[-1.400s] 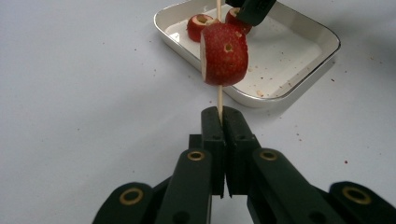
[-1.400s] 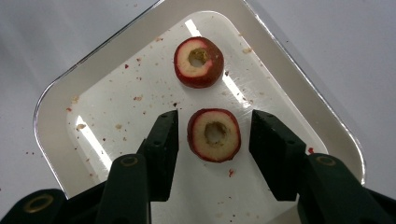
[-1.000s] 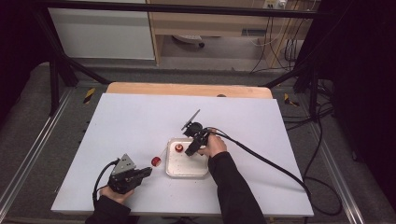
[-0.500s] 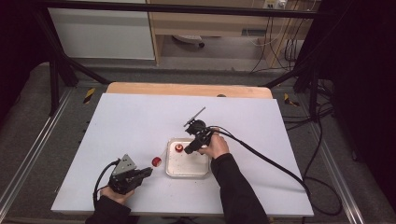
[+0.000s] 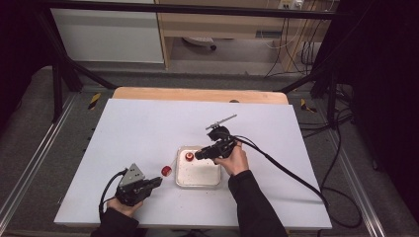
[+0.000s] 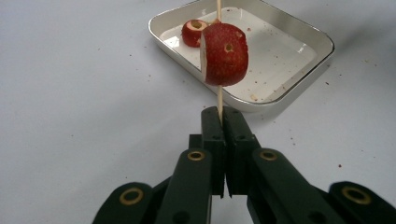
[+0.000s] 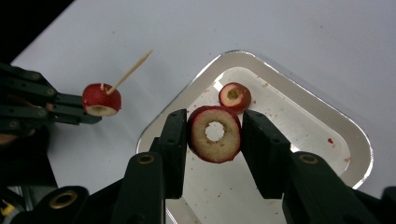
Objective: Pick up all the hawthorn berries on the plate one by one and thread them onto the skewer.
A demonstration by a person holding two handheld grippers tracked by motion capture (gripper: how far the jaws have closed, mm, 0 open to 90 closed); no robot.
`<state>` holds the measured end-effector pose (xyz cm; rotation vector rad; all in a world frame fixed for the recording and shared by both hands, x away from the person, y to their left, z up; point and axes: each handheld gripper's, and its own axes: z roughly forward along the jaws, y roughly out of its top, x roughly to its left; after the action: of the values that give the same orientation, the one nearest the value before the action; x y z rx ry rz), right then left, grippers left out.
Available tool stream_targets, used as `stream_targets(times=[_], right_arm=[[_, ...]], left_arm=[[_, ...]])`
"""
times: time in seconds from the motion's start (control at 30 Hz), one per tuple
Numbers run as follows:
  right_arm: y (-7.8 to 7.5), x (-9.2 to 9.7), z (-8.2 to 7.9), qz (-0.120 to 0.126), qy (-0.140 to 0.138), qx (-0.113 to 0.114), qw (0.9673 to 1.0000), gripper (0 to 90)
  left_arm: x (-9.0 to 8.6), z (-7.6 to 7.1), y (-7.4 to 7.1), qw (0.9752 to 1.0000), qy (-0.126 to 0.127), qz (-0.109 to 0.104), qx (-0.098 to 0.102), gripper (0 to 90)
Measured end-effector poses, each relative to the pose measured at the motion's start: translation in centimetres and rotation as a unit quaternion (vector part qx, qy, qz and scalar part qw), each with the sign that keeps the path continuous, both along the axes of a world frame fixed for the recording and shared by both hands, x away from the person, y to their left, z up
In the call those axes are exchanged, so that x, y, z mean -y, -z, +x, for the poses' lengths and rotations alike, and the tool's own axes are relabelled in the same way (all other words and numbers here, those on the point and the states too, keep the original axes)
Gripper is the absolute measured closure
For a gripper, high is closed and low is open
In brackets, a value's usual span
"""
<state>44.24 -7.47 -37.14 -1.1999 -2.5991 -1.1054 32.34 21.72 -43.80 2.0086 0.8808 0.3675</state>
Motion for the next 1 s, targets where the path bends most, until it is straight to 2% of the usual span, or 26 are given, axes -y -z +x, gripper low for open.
stream_targets(times=[0.2,0.37,0.5,0.53,0.57,0.6,0.63,0.7,0.73,0.9,0.93,0.97,1.0], right_arm=[[0.2,1.2,-0.8,0.061,0.036,0.022,0.9973,62.4],[0.8,2.1,-1.6,0.120,0.069,0.032,0.9899,62.4],[1.3,2.6,-2.1,0.167,0.096,0.041,0.9804,62.4],[1.5,2.9,-2.3,0.192,0.109,0.044,0.9743,62.4],[1.5,2.9,-2.3,0.192,0.109,0.044,0.9743,62.4],[1.8,3.1,-2.5,0.214,0.121,0.050,0.9679,62.4],[1.8,3.1,-2.5,0.214,0.121,0.050,0.9679,62.4],[2.1,3.4,-2.8,0.244,0.137,0.056,0.9585,62.4],[2.1,3.4,-2.8,0.244,0.137,0.056,0.9585,62.4],[2.7,3.6,-3.2,0.271,0.151,0.072,0.9479,62.5],[2.7,3.6,-3.2,0.271,0.151,0.072,0.9479,62.5],[2.8,3.7,-3.3,0.276,0.153,0.070,0.9462,62.5],[2.9,3.7,-3.4,0.284,0.158,0.070,0.9430,62.5]], left_arm=[[0.2,-0.2,0.0,0.9999,-0.003,-0.011,0.005,88.1],[0.4,-0.3,0.0,0.9999,-0.005,-0.013,0.007,88.1],[0.7,-0.3,0.0,0.9998,-0.006,-0.018,0.007,88.1],[0.7,-0.4,0.0,0.9998,-0.007,-0.019,0.008,88.1],[0.8,-0.4,0.0,0.9997,-0.008,-0.020,0.007,88.1],[0.8,-0.5,0.0,0.9997,-0.007,-0.023,0.008,88.0],[0.9,-0.5,0.0,0.9997,-0.007,-0.024,0.008,88.0],[0.9,-0.6,-0.1,0.9996,-0.007,-0.026,0.010,88.0],[1.0,-0.6,-0.1,0.9996,-0.006,-0.026,0.010,88.0],[1.3,-0.6,0.0,0.9995,-0.007,-0.028,0.009,88.0],[1.3,-0.6,0.0,0.9995,-0.007,-0.029,0.009,88.0],[1.4,-0.7,0.0,0.9995,-0.007,-0.030,0.009,88.0],[1.5,-0.7,0.0,0.9994,-0.008,-0.031,0.010,88.0]])
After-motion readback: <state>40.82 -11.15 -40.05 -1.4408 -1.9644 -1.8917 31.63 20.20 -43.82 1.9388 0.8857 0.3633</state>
